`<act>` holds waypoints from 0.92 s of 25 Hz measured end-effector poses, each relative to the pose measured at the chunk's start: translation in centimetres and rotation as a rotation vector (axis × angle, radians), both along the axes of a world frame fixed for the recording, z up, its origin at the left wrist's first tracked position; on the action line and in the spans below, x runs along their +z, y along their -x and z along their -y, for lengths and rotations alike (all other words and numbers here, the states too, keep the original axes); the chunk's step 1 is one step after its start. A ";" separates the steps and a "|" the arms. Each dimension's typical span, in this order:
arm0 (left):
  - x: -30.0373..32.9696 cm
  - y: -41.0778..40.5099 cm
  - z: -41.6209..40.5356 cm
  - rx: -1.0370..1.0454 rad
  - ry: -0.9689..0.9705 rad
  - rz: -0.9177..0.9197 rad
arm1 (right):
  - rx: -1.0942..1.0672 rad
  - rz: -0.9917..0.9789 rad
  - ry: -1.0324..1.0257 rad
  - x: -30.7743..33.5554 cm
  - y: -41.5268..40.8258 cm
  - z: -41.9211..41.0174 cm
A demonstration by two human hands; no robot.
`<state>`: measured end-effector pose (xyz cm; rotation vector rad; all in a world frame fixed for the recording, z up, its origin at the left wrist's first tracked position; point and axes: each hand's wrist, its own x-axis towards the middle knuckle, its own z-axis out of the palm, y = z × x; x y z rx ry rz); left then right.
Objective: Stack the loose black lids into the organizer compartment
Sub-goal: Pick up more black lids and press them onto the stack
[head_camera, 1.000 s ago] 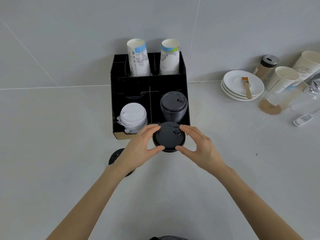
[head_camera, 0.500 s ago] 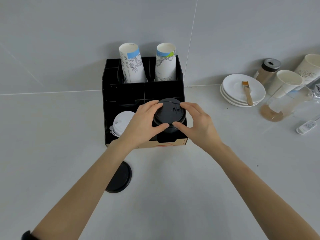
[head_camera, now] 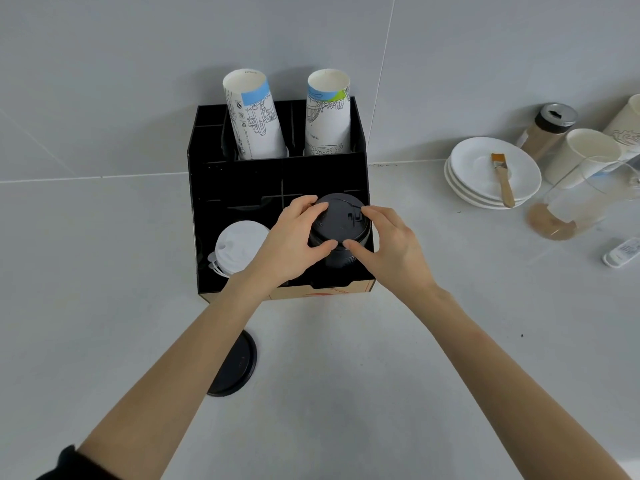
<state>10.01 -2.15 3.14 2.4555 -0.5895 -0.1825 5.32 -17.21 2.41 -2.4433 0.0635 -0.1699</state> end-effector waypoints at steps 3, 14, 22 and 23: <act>0.0 -0.1 0.0 0.005 0.000 0.008 | 0.002 -0.018 -0.001 0.0 0.0 0.0; -0.2 0.2 -0.4 0.005 0.030 -0.021 | -0.032 0.018 -0.085 -0.9 0.5 -0.5; 0.4 0.5 -0.5 -0.015 0.043 -0.049 | 0.017 0.028 -0.078 -0.4 0.7 -0.5; 0.5 0.6 -0.7 -0.017 0.045 -0.045 | 0.026 0.030 -0.076 -0.3 0.9 -0.6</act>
